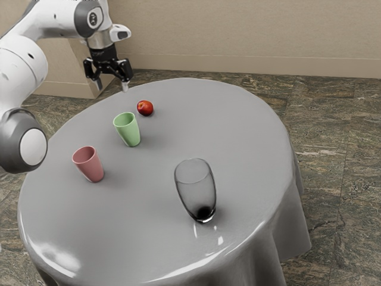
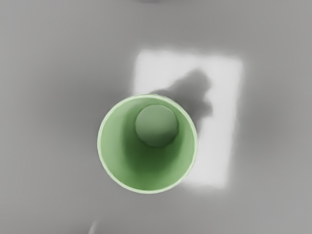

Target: Place the right cup onto the left cup

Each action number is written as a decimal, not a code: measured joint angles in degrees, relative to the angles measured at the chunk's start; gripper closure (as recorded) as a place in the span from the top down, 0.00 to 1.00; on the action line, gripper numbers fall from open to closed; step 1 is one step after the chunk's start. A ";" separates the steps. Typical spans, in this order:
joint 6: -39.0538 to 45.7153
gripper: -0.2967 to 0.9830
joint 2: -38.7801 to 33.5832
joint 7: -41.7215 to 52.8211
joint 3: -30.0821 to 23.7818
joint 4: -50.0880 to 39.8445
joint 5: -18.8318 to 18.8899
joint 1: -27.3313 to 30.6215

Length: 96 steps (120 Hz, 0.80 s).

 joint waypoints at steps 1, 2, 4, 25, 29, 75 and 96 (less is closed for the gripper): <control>0.10 0.77 0.05 0.01 0.01 -0.07 -0.01 0.00; 0.21 0.77 0.08 0.01 0.01 -0.20 -0.03 0.00; 0.45 0.77 0.15 0.03 0.02 -0.54 -0.05 0.01; 2.70 0.77 1.23 0.14 0.02 -2.25 -0.27 0.02; 3.24 0.77 1.37 0.16 -0.01 -3.05 -0.32 0.02; 8.65 0.77 2.22 0.28 -0.28 -7.79 -1.74 -0.04; 10.91 0.77 3.00 0.33 -0.36 -9.15 -2.30 -0.03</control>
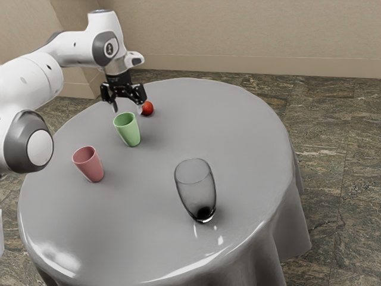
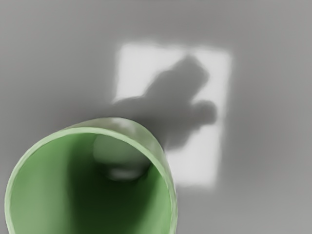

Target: Place the right cup onto the left cup

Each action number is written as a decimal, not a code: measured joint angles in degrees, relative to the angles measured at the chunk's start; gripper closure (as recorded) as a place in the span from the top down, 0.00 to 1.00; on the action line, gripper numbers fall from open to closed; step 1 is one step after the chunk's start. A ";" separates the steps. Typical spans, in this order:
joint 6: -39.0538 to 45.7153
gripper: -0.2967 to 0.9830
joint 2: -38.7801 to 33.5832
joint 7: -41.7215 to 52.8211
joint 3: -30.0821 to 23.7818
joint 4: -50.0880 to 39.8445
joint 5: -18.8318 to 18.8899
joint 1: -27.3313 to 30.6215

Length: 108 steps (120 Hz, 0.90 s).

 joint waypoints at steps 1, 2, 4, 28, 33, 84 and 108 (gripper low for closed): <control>0.07 0.77 0.10 0.00 0.00 -0.01 -0.02 -0.01; 0.15 0.77 0.19 0.00 -0.01 -0.01 -0.04 -0.01; 0.30 0.77 0.38 0.00 -0.01 -0.02 -0.06 -0.02; 1.53 0.77 2.20 0.01 -0.19 -0.05 -0.23 -0.04; 1.68 0.77 2.60 0.00 -0.21 -0.05 -0.25 -0.04; 3.62 0.64 4.36 -0.12 -0.29 -0.05 -0.90 -0.13; 3.96 0.49 4.36 -0.16 -0.05 -0.05 -0.94 -0.13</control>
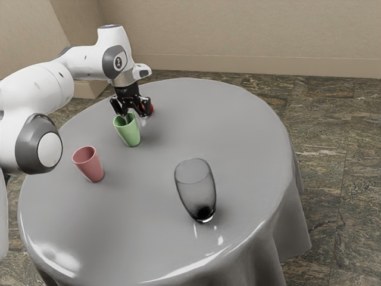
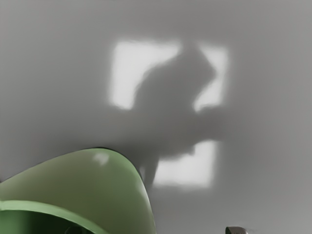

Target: Place the right cup onto the left cup

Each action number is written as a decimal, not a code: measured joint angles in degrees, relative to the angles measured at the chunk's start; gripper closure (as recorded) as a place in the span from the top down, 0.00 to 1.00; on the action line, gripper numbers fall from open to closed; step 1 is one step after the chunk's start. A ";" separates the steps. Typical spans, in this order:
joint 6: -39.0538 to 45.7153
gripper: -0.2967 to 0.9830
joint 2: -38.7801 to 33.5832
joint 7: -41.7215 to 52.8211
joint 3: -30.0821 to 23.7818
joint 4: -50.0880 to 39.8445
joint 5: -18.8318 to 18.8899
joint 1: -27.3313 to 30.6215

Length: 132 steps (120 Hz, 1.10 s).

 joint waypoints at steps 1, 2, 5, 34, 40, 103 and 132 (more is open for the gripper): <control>0.01 0.48 0.00 0.00 0.01 0.00 0.00 0.00; 0.02 0.47 0.00 -0.01 0.03 0.00 0.00 0.00; 0.04 0.45 0.00 -0.02 0.06 0.00 0.00 0.00; 0.15 0.26 0.00 -0.09 0.23 0.00 0.07 0.00; 0.17 0.23 0.03 -0.09 0.22 0.00 0.05 0.00; 0.13 0.16 -7.22 -0.19 0.36 -4.18 0.87 -0.33; -1.00 0.16 -12.60 -0.15 -0.02 -5.76 1.47 -0.68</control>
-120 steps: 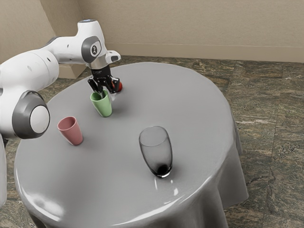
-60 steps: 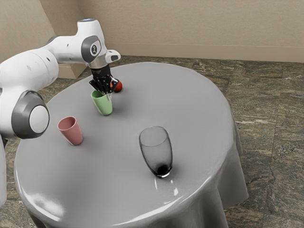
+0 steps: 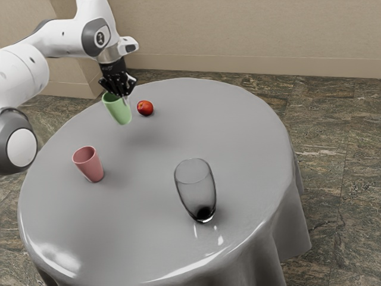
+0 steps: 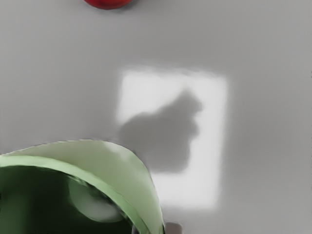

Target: Place the right cup onto the left cup

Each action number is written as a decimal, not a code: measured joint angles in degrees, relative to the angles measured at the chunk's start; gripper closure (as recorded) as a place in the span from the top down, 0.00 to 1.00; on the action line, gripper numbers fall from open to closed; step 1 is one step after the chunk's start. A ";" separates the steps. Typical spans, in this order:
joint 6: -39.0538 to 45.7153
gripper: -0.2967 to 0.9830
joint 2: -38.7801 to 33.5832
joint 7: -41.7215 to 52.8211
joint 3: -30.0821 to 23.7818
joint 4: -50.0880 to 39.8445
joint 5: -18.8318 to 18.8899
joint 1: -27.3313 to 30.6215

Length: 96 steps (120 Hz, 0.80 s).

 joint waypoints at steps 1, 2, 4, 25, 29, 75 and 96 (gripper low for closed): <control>-0.02 0.16 -0.17 0.00 -0.01 -0.22 0.01 0.00; -0.03 0.16 -0.32 0.00 -0.02 -0.41 0.02 -0.01; -0.05 0.16 -0.65 0.00 -0.03 -0.85 0.03 -0.02; 1.18 0.16 -6.15 -0.04 -0.06 -7.67 0.04 -0.19; 1.46 0.16 -6.85 -0.04 -0.07 -8.29 0.05 -0.19; 6.66 0.15 -16.29 -0.27 -0.15 -21.23 0.04 -0.20; 7.96 0.16 -18.41 -0.38 -0.05 -23.69 0.15 -0.16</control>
